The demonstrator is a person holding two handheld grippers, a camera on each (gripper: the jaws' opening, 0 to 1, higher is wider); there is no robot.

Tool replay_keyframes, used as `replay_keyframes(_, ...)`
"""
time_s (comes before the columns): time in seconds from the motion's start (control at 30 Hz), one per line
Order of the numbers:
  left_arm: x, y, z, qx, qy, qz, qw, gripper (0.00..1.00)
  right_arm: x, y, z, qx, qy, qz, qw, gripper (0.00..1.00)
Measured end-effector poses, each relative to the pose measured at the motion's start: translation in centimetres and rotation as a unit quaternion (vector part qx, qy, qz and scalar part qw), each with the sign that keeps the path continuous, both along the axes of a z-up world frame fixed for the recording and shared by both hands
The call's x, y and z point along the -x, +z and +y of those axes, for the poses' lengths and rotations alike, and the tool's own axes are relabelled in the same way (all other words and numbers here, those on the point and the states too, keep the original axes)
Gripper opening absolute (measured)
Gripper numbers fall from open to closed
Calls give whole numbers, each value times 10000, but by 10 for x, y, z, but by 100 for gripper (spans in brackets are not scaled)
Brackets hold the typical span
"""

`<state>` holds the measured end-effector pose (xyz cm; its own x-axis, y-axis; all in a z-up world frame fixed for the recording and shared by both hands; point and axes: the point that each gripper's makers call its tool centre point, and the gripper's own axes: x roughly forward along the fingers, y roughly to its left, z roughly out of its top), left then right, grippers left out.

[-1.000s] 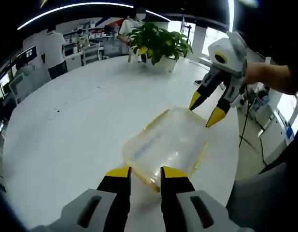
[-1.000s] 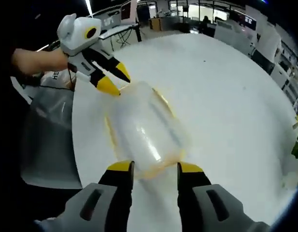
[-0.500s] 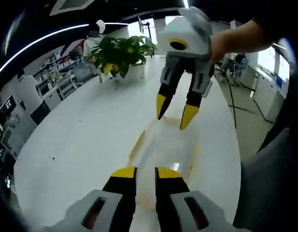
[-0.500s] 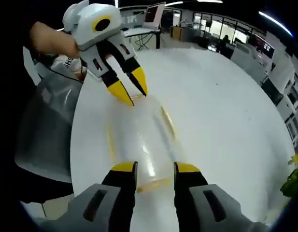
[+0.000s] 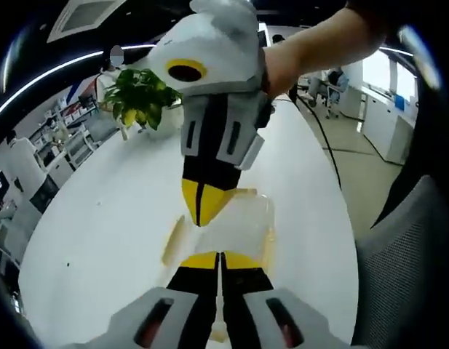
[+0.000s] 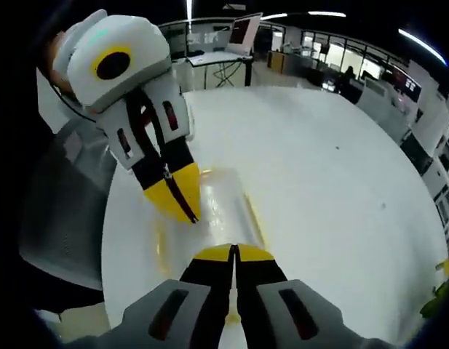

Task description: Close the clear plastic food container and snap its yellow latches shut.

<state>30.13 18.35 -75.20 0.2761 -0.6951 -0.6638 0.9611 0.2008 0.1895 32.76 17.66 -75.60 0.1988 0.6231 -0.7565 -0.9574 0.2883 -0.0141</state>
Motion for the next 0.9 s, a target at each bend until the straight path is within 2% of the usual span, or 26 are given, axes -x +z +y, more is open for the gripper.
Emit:
replay_keyframes(0.1,4,-3,0,-129,-172,-179,9996,0,-8,-3,2,185,53,-256,9995,0)
replay_keyframes(0.2,8,-1,-2,-70,-222,-131,9996,0,-12,-2,5,183,68,-326,9993,0)
replay_keyframes(0.33,15,3,-6,15,-217,-80,9997,0,-17,-1,7,106,-12,-277,9996,0)
replay_keyframes(0.5,27,1,-10,22,-306,-74,9995,0,-26,1,7,165,-1,-317,9994,0)
replay_keyframes(0.6,34,-6,-10,-109,-391,-63,9992,0,-33,-2,5,221,3,-294,9993,0)
replay_keyframes(0.7,39,-5,-10,-57,-353,-28,9994,0,-39,-1,6,241,68,-248,9994,0)
replay_keyframes(0.77,33,-5,-7,-127,-278,-323,9990,0,-42,1,9,143,133,-116,9997,0)
replay_keyframes(0.83,28,-7,-4,-161,-58,-315,9994,13,-41,1,11,164,307,61,9994,0)
replay_keyframes(0.9,27,-9,-4,-123,7,-238,9996,15,-39,-2,10,346,612,135,9974,0)
